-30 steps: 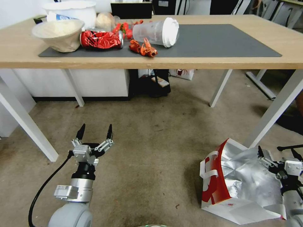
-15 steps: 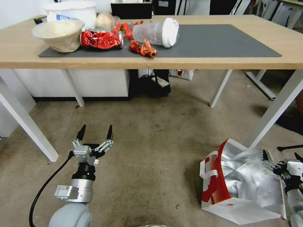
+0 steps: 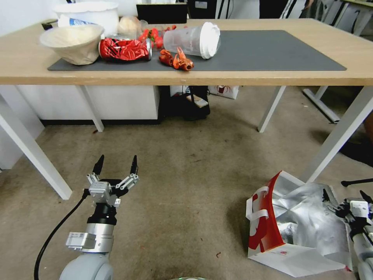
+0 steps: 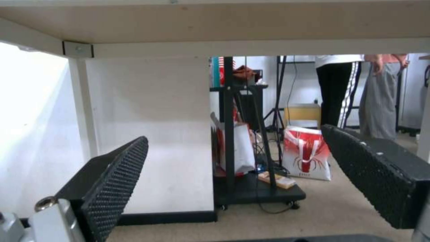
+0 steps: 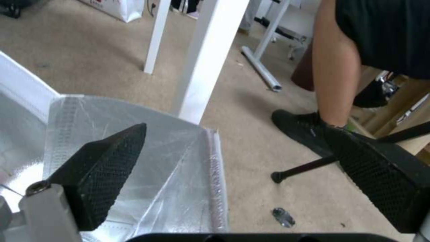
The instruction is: Pick up the food delivery bag from the floor and place it on the table.
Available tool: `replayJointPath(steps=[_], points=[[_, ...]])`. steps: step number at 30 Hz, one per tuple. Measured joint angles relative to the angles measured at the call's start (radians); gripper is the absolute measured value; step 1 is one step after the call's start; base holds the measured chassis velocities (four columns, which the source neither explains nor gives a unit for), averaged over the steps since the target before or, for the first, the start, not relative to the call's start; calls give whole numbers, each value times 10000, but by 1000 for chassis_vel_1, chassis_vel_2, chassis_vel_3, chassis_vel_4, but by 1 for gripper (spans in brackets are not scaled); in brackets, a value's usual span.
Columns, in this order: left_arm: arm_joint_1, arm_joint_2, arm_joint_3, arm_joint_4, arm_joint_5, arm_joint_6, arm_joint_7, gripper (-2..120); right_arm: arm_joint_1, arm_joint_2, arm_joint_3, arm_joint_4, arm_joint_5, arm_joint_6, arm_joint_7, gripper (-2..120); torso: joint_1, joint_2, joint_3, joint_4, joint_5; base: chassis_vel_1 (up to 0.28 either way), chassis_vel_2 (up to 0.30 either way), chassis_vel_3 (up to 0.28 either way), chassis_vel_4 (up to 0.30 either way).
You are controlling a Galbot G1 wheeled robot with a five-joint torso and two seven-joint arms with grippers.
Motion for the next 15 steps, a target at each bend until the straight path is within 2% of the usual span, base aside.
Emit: replayJointPath(steps=[7,9,10,13,14,15], points=[[46,-39,59,-94,-13,43,-51,97,154,-135,-88,-264,175,-214,16,97,0,1,0,0,0,0,0,0,0],[56,-34,60,-107,-14,45,-52,97,232,-214,-103,-385,234,-299,36,89,0,1,0,0,-1,0,0,0,0],[56,-34,60,-107,-14,45,-52,97,232,-214,-103,-385,234,-299,36,89,0,1,0,0,-1,0,0,0,0],[66,-34,74,-132,-9,46,-55,97,329,-309,-139,-576,344,-413,55,75,0,1,0,-1,0,0,0,0,0],[66,-34,74,-132,-9,46,-55,97,329,-309,-139,-576,344,-413,55,75,0,1,0,-1,0,0,0,0,0],[76,-37,87,-138,-2,46,-56,97,358,-341,-153,-620,402,-489,55,69,0,1,0,0,0,0,0,0,0]])
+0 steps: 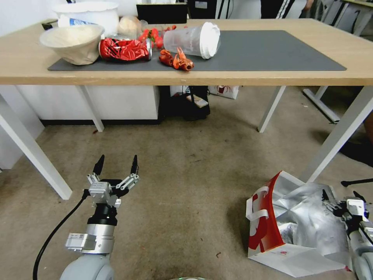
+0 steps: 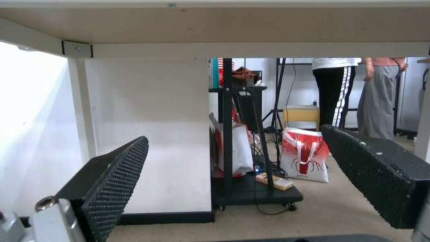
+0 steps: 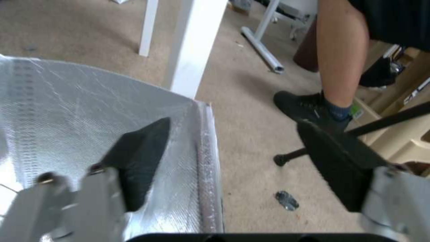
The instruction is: Pick up the food delivery bag from the floor and place it on the table.
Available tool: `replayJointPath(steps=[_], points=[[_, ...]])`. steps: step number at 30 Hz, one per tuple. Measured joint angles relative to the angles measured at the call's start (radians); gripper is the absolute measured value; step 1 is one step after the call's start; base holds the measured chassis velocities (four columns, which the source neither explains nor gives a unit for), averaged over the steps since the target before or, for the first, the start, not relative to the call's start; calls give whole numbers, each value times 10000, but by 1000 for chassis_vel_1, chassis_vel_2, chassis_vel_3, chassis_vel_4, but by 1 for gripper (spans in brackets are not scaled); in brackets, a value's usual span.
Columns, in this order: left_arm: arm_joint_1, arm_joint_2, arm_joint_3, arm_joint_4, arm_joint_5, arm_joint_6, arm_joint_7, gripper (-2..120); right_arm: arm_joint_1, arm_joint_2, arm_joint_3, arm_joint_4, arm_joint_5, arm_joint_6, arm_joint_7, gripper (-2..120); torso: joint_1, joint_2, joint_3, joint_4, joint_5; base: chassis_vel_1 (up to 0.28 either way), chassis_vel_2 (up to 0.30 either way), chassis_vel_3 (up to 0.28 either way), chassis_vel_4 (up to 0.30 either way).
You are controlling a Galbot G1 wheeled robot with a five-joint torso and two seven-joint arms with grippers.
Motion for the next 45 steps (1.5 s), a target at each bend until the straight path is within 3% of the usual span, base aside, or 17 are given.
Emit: replayJointPath(steps=[2,9,14,19,28,38,45], points=[[6,-8,10,-15,8,0,-11,97,38,-55,-7,-61,90,-154,-20,61,0,0,0,0,1,0,0,0,0],[23,-4,-4,-56,24,-1,-50,97,64,-142,-133,-159,522,-568,-149,50,0,0,0,0,0,0,0,0,0],[56,-15,-3,-119,44,-14,-53,97,137,-140,-258,-255,729,-790,-242,32,0,1,0,0,1,0,0,0,0],[61,-17,-7,-156,47,-28,-57,97,167,-140,-303,-268,754,-906,-251,28,0,1,0,0,0,0,0,0,0],[21,-17,-23,-155,40,-31,-71,96,151,-136,-361,-267,833,-939,-113,0,0,1,0,0,0,0,0,0,0],[-3,3,-40,-86,50,-67,-92,97,116,-84,-360,-146,932,-877,-38,0,0,2,0,0,0,0,0,0,0],[-88,11,-122,37,170,-307,-199,97,-249,-6,-405,843,1333,-820,-210,0,0,1,0,1,0,0,0,0,0]])
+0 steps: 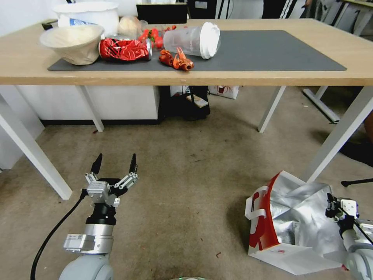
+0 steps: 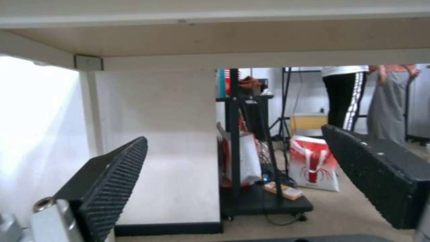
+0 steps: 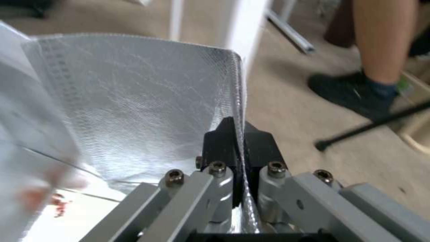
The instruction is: Pick up the food delivery bag from the floor and place it on the table.
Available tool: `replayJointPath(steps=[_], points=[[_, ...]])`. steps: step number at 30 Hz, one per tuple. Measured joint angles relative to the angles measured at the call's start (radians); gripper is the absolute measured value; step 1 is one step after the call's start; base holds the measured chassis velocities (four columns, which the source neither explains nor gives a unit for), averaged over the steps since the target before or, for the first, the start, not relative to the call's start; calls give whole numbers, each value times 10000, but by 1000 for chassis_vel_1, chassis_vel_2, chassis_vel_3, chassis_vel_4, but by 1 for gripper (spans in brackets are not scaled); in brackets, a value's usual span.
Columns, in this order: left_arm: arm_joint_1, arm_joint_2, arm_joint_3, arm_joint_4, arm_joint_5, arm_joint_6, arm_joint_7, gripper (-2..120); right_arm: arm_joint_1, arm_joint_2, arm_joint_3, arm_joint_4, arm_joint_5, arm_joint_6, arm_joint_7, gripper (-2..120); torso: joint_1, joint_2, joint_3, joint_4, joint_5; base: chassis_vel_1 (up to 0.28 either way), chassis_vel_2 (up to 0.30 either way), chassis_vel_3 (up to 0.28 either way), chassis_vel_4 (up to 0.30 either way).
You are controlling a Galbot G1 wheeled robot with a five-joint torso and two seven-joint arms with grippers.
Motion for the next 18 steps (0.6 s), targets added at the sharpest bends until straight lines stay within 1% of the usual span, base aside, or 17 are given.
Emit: replayJointPath(steps=[2,4,6,7,9,10,11,13,14,15,16,18], points=[[-34,75,-101,56,93,-82,-74,101,-271,-21,-47,673,97,29,-203,0,0,0,0,-2,1,0,0,0,0],[-40,87,-119,62,108,-102,-84,101,-303,-29,-50,766,112,32,-237,0,0,0,0,-2,0,0,0,0,0],[-84,145,-212,69,153,-167,-128,101,-675,-189,-138,1859,324,41,-626,0,0,0,-1,0,-2,0,0,0,0],[-84,145,-212,69,153,-167,-128,101,-675,-189,-138,1859,324,41,-626,0,0,0,-1,0,-2,0,0,0,0],[-97,154,-214,56,176,-163,-170,99,-918,-359,-199,2459,395,44,-1028,0,-1,0,0,0,-1,0,0,0,0],[-105,146,-210,46,203,-157,-201,99,-1087,-529,-229,2926,525,68,-1427,0,0,0,0,-2,-2,0,0,0,0],[-105,146,-210,46,203,-157,-201,99,-1087,-529,-229,2926,525,68,-1427,0,0,0,0,-2,-2,0,0,0,0],[-118,123,-216,34,214,-144,-245,99,-1233,-803,-261,3484,976,129,-1880,0,0,0,0,-2,0,0,0,0,0],[-121,114,-252,23,215,-142,-267,99,-1334,-1057,-279,3871,1448,313,-2206,0,0,1,0,1,-1,0,0,0,0],[-121,114,-252,23,215,-142,-267,99,-1334,-1057,-279,3871,1448,313,-2206,0,0,1,0,1,-1,0,0,0,0],[-120,114,-282,14,214,-139,-285,99,-1417,-1269,-266,4095,1723,437,-2475,0,0,1,-1,1,-2,0,0,0,0],[-116,138,-331,12,199,-134,-326,99,-1513,-1778,-100,4335,2349,1121,-3442,0,-1,0,0,0,-1,0,0,0,0]])
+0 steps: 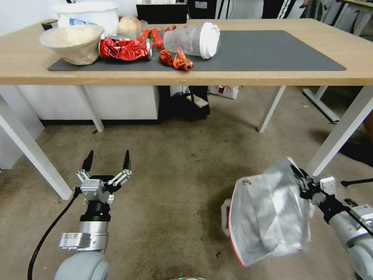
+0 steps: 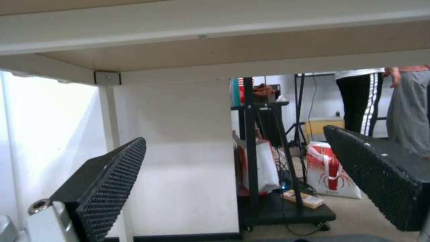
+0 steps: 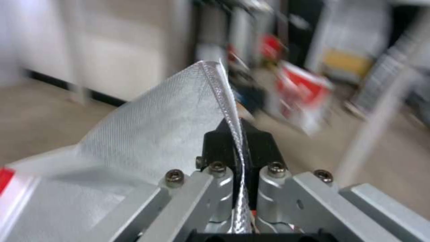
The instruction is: Pick up the food delivery bag from the floor and place it on the table.
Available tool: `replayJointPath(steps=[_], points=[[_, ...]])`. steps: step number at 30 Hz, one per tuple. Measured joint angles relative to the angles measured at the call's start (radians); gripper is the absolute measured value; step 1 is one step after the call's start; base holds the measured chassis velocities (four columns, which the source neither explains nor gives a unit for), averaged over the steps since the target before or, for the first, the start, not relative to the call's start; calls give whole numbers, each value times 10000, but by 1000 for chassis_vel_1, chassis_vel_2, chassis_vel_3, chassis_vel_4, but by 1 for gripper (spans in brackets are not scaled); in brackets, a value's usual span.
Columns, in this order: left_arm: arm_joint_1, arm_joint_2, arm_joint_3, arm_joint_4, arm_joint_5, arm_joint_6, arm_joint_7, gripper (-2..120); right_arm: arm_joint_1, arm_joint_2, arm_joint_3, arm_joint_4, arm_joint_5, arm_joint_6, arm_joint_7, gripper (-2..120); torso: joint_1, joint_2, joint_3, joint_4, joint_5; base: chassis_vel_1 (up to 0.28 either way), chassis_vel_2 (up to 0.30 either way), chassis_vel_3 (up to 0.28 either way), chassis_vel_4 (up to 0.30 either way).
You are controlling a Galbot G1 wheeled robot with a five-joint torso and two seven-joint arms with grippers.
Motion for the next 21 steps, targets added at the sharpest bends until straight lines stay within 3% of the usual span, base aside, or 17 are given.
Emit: replayJointPath(steps=[1,5,8,14,21], points=[[0,0,0,0,0,0,0,99,0,0,0,0,0,0,0,0,0,0,0,0,0,0,0,0,0],[14,57,-7,-1,-8,21,-12,98,92,-606,366,210,1084,776,-1809,0,1,0,1,0,1,0,0,0,0],[10,64,-8,-4,-9,40,-14,98,117,-682,412,294,1265,780,-1990,0,1,0,0,0,0,0,0,0,0],[-67,104,-14,-123,-34,212,-15,98,283,-1023,606,719,2133,494,-2650,0,1,0,0,0,2,0,0,0,0],[-67,130,-107,-226,-73,250,16,98,378,-1942,1372,1240,4188,-391,-3971,0,1,0,0,0,1,0,0,0,0]])
